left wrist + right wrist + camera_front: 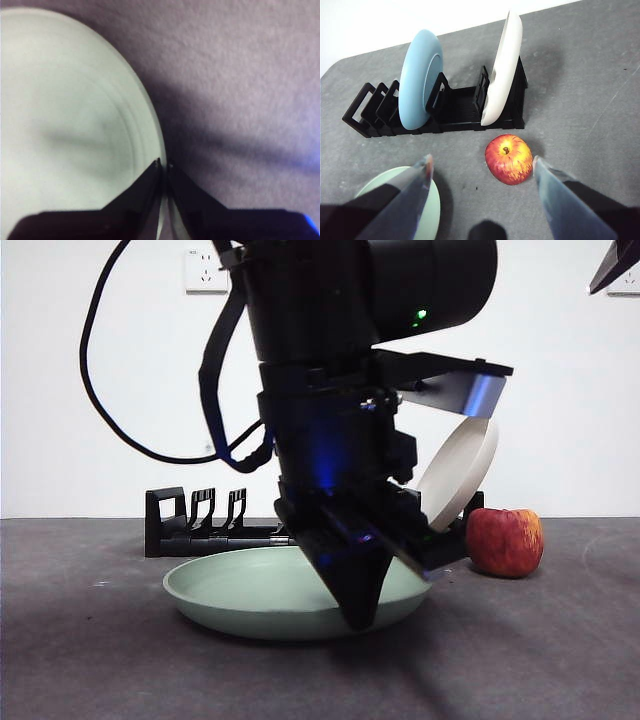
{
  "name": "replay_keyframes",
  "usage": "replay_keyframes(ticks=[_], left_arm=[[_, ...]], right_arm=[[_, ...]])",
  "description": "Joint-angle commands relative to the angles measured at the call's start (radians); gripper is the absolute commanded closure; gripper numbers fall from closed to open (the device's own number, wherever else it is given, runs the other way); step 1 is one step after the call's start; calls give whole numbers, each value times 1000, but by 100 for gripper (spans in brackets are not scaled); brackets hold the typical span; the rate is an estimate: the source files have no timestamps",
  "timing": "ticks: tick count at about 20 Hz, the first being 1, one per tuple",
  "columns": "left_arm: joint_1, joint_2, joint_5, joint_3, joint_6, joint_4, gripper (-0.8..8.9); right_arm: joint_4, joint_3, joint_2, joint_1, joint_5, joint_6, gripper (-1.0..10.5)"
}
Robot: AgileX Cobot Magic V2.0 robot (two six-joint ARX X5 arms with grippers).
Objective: Take the green plate from the plate rack,put the plate on the table,take the apple from the table,put the apple in the plate
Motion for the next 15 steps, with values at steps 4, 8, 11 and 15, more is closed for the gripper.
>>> replay_keyframes(ticks=[4,8,11,15], left_arm=[[3,31,91,-5,-20,-5,424],[2,-28,88,2,-62,-6,370],[1,-174,62,2,-86,18,370],[5,-462,-60,2,-87,47,370]], right_arm=[[-7,2,1,2,-4,-5,602],[-13,3,1,3,-5,-9,593],[-30,22,3,8,-3,-35,433],[-78,98,27,43,0,-69,382]])
